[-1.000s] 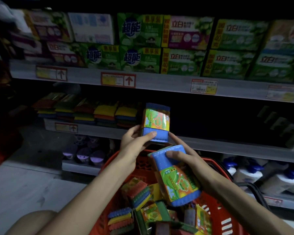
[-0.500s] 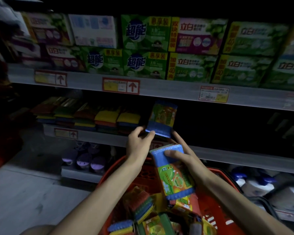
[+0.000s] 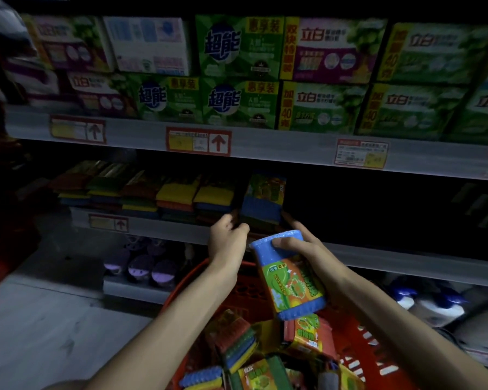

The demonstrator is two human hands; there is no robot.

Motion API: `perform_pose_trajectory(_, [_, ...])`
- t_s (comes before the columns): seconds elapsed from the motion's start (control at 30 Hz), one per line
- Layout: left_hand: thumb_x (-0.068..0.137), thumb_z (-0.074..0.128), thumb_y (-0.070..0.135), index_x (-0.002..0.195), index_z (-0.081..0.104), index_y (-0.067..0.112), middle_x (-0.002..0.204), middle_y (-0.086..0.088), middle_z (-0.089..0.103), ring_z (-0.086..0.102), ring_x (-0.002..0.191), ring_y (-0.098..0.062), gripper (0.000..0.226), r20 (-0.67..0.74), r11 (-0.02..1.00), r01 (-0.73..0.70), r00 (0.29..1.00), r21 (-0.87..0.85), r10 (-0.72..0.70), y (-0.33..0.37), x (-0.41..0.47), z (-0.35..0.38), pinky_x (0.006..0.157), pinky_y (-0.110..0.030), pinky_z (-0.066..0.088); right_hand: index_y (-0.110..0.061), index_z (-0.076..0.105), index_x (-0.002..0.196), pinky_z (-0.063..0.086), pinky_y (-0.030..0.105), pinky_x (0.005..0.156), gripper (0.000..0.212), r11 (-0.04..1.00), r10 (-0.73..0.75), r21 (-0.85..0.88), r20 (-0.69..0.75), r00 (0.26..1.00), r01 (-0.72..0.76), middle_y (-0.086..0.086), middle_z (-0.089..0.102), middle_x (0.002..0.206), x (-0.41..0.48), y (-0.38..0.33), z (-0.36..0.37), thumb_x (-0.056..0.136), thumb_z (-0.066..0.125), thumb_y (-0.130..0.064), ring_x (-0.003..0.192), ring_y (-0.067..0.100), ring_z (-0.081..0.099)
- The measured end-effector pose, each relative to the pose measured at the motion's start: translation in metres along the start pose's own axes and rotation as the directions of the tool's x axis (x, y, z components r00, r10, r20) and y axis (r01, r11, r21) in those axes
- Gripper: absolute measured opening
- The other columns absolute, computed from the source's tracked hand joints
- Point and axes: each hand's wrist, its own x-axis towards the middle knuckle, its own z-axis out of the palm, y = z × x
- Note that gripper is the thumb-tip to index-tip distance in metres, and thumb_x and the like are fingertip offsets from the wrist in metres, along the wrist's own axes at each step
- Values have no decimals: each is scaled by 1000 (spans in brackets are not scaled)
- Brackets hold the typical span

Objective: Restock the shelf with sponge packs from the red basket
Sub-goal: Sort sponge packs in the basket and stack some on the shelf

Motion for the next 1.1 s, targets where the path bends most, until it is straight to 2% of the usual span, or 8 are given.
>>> perform_pose_trajectory(0.07, [96, 58, 7, 96, 62, 21, 105, 4, 62, 55, 97, -15, 14, -15, 1000, 16, 1000, -2, -16, 0, -1, -1, 75, -29, 39, -42, 42, 143, 59, 35, 67, 69, 1000, -10, -18, 3, 1000, 10, 10, 72, 97, 1, -2, 0, 87, 78, -26, 75, 24, 74])
perform_pose_trajectory(0.17, [96, 56, 7, 71, 46, 27, 76, 2, 55, 50, 73, -15, 34, -22, 999, 32, 999, 0, -32, 3, -4, -4, 61, -29, 37, -38, 46, 143, 58, 40, 73, 65, 999, -11, -32, 13, 1000, 12, 14, 71, 101, 2, -4, 1, 87, 78, -28, 80, 28, 73])
perform_pose_trajectory(0.33, [95, 58, 8, 93, 63, 21, 88, -2, 63, 63, 92, -21, 15, -24, 997, 60, 998, -40, -61, 9, -6, -8, 82, -35, 50, -44, 51, 131, 58, 43, 77, 63, 999, -18, -28, 16, 1000, 18, 20, 71, 108, 4, -6, 5, 74, 78, -40, 83, 31, 73])
perform_pose_trajectory(0.47, [97, 56, 4, 140, 55, 7, 96, 1, 67, 68, 105, -22, 43, 2, 991, 108, 994, -84, -108, 15, -13, -16, 101, -41, 53, -41, 56, 127, 56, 41, 72, 58, 1000, -25, 1, 0, 1000, 25, 9, 70, 96, -1, -5, 2, 73, 77, -41, 76, 29, 71])
perform_pose_trajectory(0.63, [101, 57, 14, 121, 69, 13, 107, -3, 74, 71, 100, -15, 24, 73, 985, 130, 990, -109, -123, 14, -28, -31, 75, -29, 54, -38, 46, 142, 59, 36, 67, 70, 1000, -15, -10, -64, 998, 14, 9, 69, 115, -18, -4, 6, 82, 81, -36, 78, 23, 74])
perform_pose_trajectory(0.83, [67, 79, 75, 113, 76, 29, 115, 0, 77, 71, 112, -23, 65, 402, 972, 231, 894, -37, -198, 7, -60, -42, 105, -48, 50, -38, 53, 135, 59, 48, 94, 56, 998, -64, 18, -92, 994, 66, 0, 73, 118, -30, 0, 22, 85, 78, -47, 99, 21, 76])
perform_pose_trajectory(1.03, [72, 88, 42, 119, 74, 20, 113, -7, 77, 73, 108, -27, 53, 480, 947, 278, 860, -161, -171, -5, -68, -56, 106, -52, 51, -39, 64, 128, 54, 45, 101, 43, 999, -15, 30, -65, 998, 17, -1, 73, 123, -28, -1, 35, 92, 61, -63, 109, 19, 73])
perform_pose_trajectory(1.1, [66, 88, 43, 119, 73, 19, 110, -6, 78, 75, 104, -26, 60, 426, 952, 262, 888, -161, -172, -4, -67, -64, 103, -50, 53, -34, 66, 130, 54, 29, 94, 41, 999, -39, -38, -112, 993, 35, -6, 72, 122, -23, -4, 33, 99, 53, -57, 109, 11, 70])
